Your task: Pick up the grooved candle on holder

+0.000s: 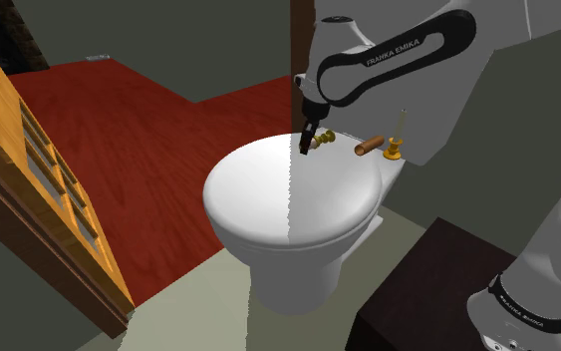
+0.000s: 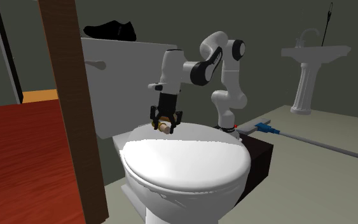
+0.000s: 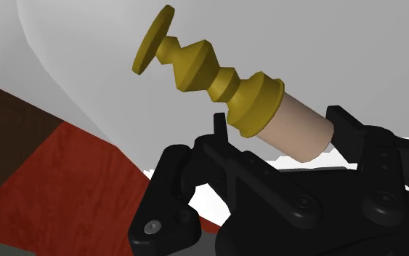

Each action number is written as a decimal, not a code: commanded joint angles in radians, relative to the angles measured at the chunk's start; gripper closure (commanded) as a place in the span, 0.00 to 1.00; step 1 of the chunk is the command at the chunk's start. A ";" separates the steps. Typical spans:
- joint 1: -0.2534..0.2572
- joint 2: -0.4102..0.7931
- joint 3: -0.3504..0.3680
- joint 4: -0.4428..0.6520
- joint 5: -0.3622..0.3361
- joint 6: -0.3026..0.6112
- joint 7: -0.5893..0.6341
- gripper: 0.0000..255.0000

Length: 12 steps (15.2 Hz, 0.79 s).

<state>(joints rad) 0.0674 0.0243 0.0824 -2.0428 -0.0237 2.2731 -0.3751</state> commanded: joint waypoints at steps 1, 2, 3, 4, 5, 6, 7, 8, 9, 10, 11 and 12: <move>0.000 -0.004 0.000 0.008 0.001 -0.012 -0.001 1.00; 0.000 -0.008 0.000 0.017 0.001 -0.025 -0.002 1.00; 0.000 -0.012 0.000 0.026 0.002 -0.038 -0.002 1.00; 0.000 -0.016 0.000 0.035 0.003 -0.051 -0.003 1.00; 0.000 -0.020 0.000 0.044 0.003 -0.064 -0.003 1.00; 0.000 -0.023 0.000 0.054 0.004 -0.077 -0.004 1.00; 0.000 -0.026 0.000 0.064 0.004 -0.090 -0.004 1.00; 0.000 -0.029 0.000 0.074 0.005 -0.103 -0.005 1.00; 0.000 -0.032 0.000 0.084 0.005 -0.116 -0.005 1.00; 0.000 -0.035 0.000 0.094 0.006 -0.129 -0.006 1.00; 0.000 -0.037 0.000 0.105 0.006 -0.142 -0.006 1.00; 0.000 -0.039 0.000 0.116 0.006 -0.155 -0.006 1.00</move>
<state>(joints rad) 0.0665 -0.0124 0.0816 -1.9360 -0.0175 2.1301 -0.3823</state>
